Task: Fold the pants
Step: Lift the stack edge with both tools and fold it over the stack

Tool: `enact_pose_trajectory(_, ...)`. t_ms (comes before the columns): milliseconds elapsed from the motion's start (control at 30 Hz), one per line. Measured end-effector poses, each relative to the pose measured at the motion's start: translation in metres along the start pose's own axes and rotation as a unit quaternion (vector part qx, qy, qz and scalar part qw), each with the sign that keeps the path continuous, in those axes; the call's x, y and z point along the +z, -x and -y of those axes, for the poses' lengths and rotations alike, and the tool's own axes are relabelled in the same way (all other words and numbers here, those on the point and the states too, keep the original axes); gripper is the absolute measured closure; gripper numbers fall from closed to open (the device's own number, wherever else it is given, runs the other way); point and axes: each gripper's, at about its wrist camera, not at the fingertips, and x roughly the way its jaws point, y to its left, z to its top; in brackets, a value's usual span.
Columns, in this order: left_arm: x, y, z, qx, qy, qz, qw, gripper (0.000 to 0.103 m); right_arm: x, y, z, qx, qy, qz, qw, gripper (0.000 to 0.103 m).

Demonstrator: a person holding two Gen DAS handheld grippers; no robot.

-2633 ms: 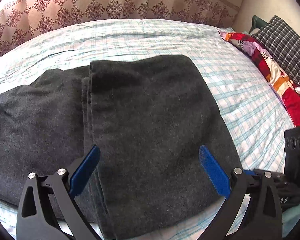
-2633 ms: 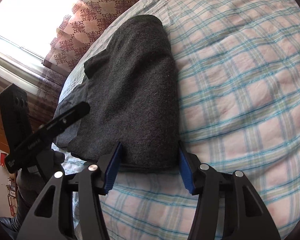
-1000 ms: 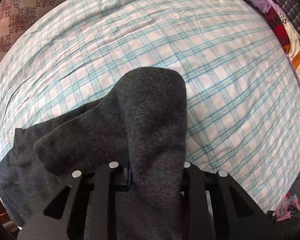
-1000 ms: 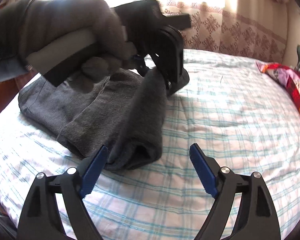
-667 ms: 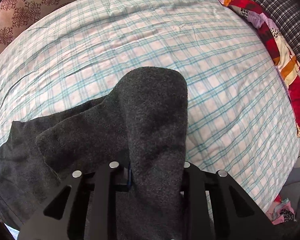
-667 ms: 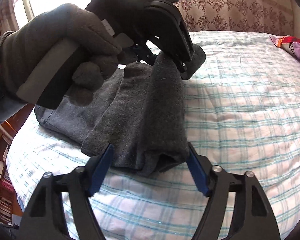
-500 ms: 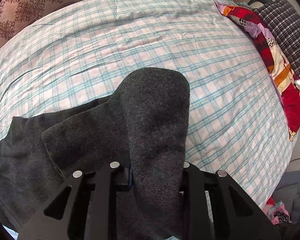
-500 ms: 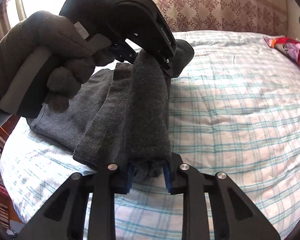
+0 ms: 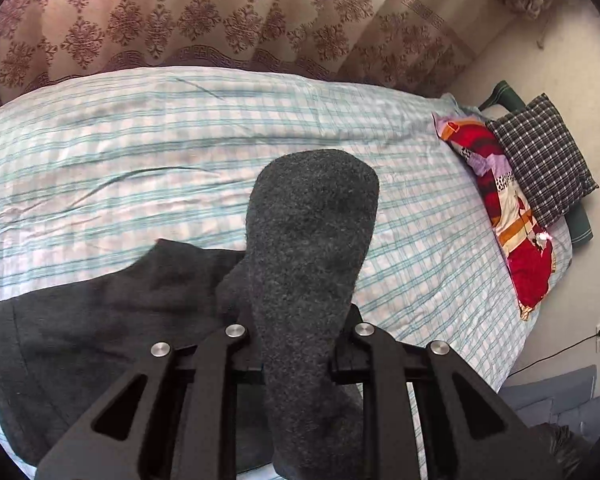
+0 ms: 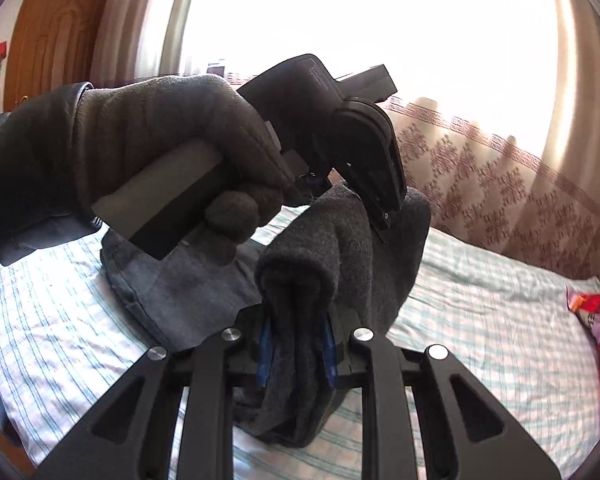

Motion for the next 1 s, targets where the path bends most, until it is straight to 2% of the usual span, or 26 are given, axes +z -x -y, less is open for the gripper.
enact_pose_trajectory(233,-0.03,0.051,-0.118,0.014,0.054,0.023,0.9982,0.084,0.028,-0.044,-0.086,0.059,0.055,0.005,0.997,0.083)
enact_pose_trajectory(400,-0.052,0.062,-0.182,-0.012,0.09,0.035,0.9953,0.084,0.034,-0.071,-0.142,0.089,0.084,-0.005,0.992,0.083)
enact_pose_trajectory(567,-0.058,0.063,-0.21,-0.026,0.09,0.047,0.9945,0.084,0.036,-0.1,-0.178,0.102,0.102,-0.012,0.99,0.083)
enact_pose_trajectory(833,-0.071,0.06,-0.26,-0.036,0.105,0.046,0.9928,0.084,0.036,-0.13,-0.21,0.122,0.12,-0.019,0.985,0.083)
enact_pose_trajectory(1000,-0.085,0.054,-0.28,-0.049,0.114,0.056,0.9907,0.079,0.026,-0.142,-0.224,0.128,0.134,-0.025,0.982,0.083)
